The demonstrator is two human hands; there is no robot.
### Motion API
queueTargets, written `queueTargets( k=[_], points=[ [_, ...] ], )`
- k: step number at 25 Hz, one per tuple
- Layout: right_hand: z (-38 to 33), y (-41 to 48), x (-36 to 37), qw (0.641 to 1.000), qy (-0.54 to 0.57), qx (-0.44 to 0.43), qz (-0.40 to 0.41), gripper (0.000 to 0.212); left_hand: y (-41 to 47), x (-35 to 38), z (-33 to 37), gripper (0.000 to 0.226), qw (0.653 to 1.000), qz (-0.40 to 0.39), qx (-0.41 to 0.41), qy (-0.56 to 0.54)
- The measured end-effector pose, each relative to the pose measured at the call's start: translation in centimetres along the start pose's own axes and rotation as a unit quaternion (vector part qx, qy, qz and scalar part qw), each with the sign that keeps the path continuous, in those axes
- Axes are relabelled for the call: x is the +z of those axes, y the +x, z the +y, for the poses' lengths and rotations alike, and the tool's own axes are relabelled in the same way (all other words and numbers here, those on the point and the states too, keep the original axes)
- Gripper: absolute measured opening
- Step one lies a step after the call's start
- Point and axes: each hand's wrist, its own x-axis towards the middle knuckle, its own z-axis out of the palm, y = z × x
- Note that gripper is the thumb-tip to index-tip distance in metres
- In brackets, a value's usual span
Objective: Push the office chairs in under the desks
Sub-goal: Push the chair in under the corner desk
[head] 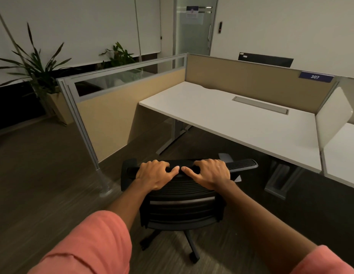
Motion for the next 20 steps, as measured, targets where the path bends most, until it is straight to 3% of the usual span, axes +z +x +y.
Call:
queueTargets(
  k=[7,11,20],
  points=[
    [-2.7,7.0,2.0,0.996,0.025,0.081,0.029,0.095,7.0,-1.1,-6.2,0.068,0.998,0.002,0.057,0.011],
    [-3.3,10.7,3.0,0.991,0.031,0.127,0.04,0.078,11.0,-1.6,-8.5,0.07,0.996,0.001,0.087,0.008],
    [-3.5,19.4,4.7,0.986,0.028,0.159,0.046,0.075,20.2,-2.4,-13.6,0.066,0.993,0.003,0.122,0.0]
  ],
)
